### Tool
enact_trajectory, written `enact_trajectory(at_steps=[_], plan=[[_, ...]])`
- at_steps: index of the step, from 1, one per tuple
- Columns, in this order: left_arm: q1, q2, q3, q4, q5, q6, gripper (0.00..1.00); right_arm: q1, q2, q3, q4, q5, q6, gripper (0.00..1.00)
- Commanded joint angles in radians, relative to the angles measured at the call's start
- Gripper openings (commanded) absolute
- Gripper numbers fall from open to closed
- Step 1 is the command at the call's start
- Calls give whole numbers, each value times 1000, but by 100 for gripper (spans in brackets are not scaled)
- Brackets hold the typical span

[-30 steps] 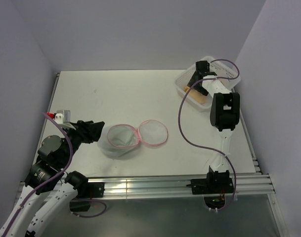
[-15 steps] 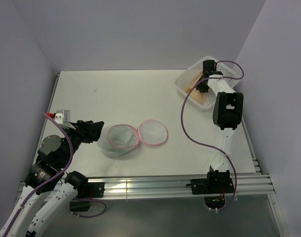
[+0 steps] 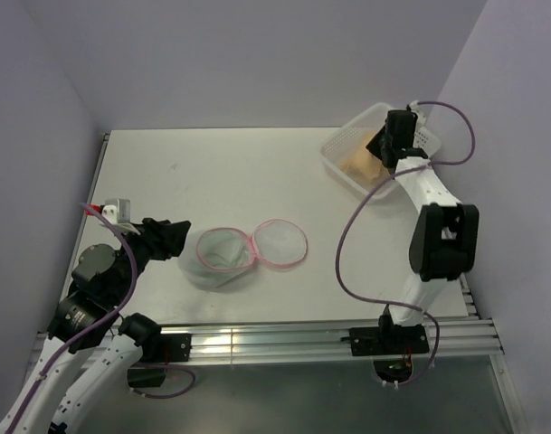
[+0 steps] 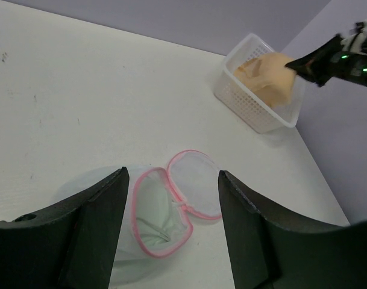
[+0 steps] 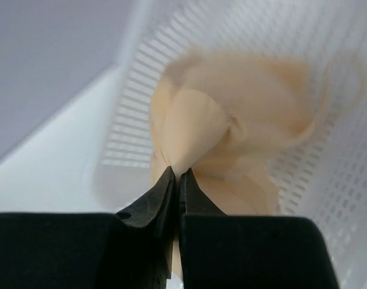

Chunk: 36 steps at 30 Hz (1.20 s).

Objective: Place the bra in the laundry bag and zip it closed

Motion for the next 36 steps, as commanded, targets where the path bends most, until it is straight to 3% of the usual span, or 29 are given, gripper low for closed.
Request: enact_trajectory(at_steps=[1,8,14,16,17,21,25,31,34,36], plan=[[11,16,-4,34,27,19,67,47,-226,-87,221,4,-34,0],[14,45,-9,47,65,8,67,164,-696,-328,177,-97,-41,0],[12,85,-16,76,176,-34,67,290,-1092,-632,-1,1,8,2],[12,101,-25,96,239,-59,68,291,-1168,-739,-61,-10,35,15],[12,117,-30,114,262,-68,69,291,-1232,-800,-116,-38,39,35],[11,183,-47,190,363,-123,72,293,-1327,-856,-265,-80,23,90],[-32,300,-71,344,440,-221,72,293,-1376,-824,-357,-60,-19,91],[-321,681,45,474,205,-206,72,291,-1464,-791,-367,-56,-28,84],[-379,888,154,520,162,-180,71,293,-1501,-813,-345,-28,-19,74],[-385,993,244,548,148,-151,71,293,-1524,-837,-330,-43,10,57]])
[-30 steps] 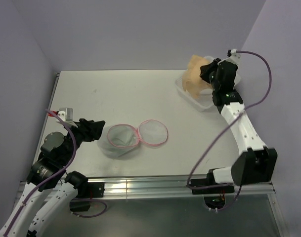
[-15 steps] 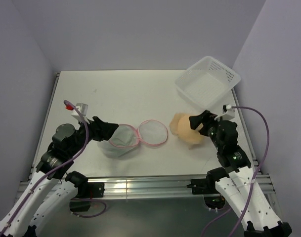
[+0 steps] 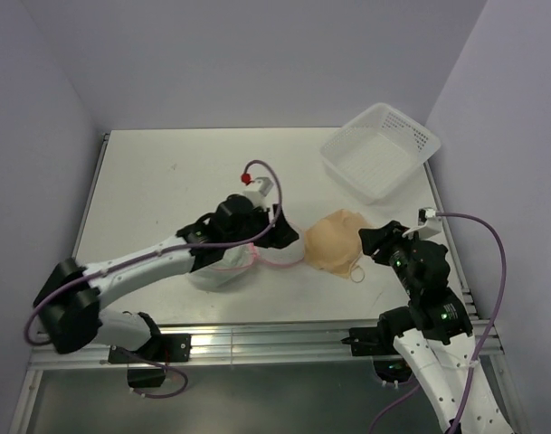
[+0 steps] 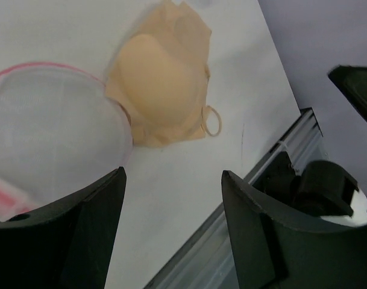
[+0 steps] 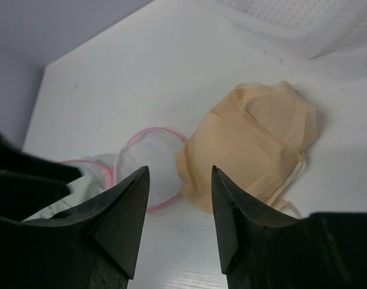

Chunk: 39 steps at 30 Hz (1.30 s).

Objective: Place the bra in the laundry bag and zip it closed

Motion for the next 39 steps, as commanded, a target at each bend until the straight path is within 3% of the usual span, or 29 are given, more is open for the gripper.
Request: enact_trajectory(at_steps=[1,3,7,11,15,19,31,33,37,38,39], plan=[[-15,205,158,123,-77,42,70,4,-52,-9,55,0,27,51],[-15,313,279,91,-114,64,71,4,-74,-41,69,-20,52,39],[-27,579,483,23,-31,104,62,6,-108,-61,54,21,38,35],[-96,657,551,-18,-66,190,49,6,-177,-63,37,64,53,34],[-194,681,539,-3,-158,311,51,4,-240,-47,36,99,63,31],[-251,732,549,0,-235,371,62,4,-258,-21,37,84,63,30],[-271,890,644,-41,-393,424,67,6,-339,-23,63,40,86,23],[-276,902,649,-41,-410,431,61,4,-352,-23,60,41,86,23],[-285,904,640,-20,-440,436,22,4,-353,-15,43,40,79,22],[-286,898,635,-12,-451,436,8,4,-355,-12,40,40,81,22],[-289,895,632,-9,-454,434,2,6,-356,-12,39,38,79,22]])
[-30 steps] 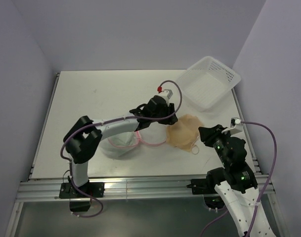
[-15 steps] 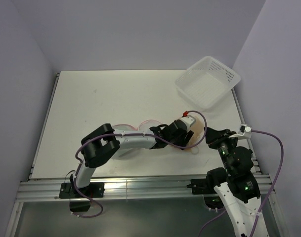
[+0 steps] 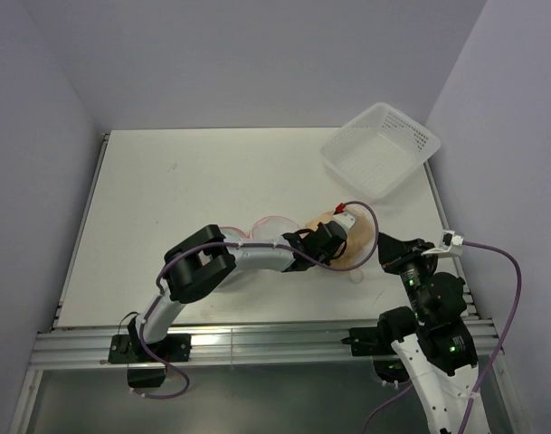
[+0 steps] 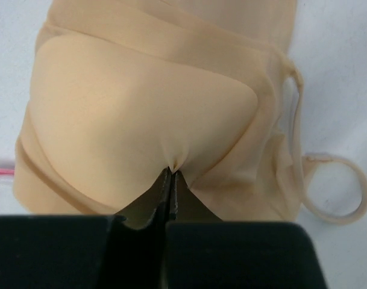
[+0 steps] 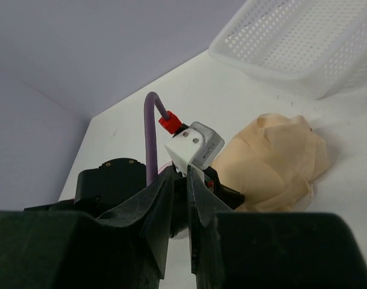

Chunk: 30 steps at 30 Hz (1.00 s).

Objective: Place the bra in the laundry bag and zip it closed

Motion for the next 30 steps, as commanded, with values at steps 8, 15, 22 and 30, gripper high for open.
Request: enact_trajectory(at_steps=[8,15,22,30], plan=[[-25,-126,-77,109,-57,2,0,6,-70,78,-8,-17,-4,22],[-18,-380,-160,149,12,-20,0,4,-66,64,-5,-56,-34,22],[11,-538,-146,91,154,-14,0,4,-38,59,59,-172,-97,32],[96,-773,-115,-85,357,-15,0,4,44,87,257,-436,-180,82]])
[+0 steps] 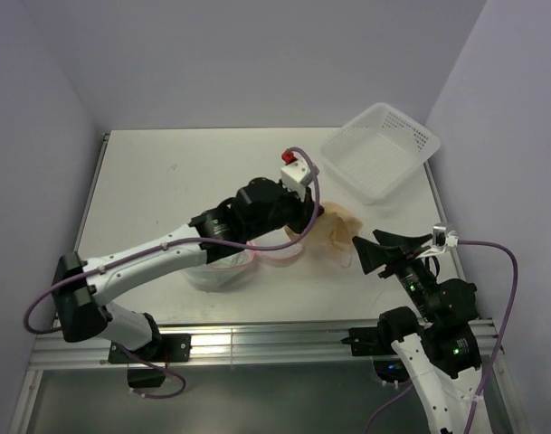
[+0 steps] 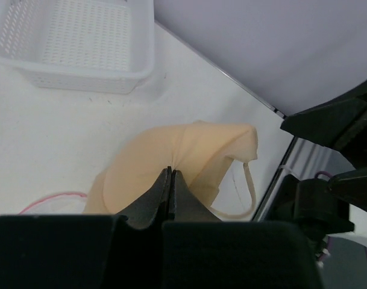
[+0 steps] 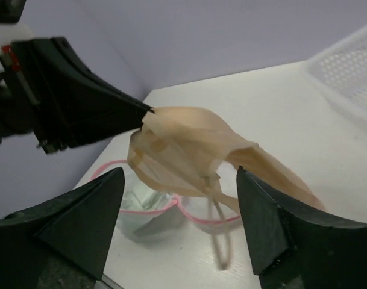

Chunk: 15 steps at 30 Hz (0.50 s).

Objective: Place the bra in the laundry bag and zip it closed

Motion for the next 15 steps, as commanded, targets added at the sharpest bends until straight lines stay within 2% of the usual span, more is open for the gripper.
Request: enact_trajectory(at_steps=[1,6,10,15], plan=[[41,-115,61,-105,130,-5,0,6,66,71,132,-187,-97,84],[122,-201,107,-261,202,-31,0,7,196,104,215,-410,-107,93],[133,-245,127,-350,217,-21,0,15,303,137,256,-520,-160,100],[165,-299,132,-421,296,-37,0,93,451,248,199,-508,-318,100]])
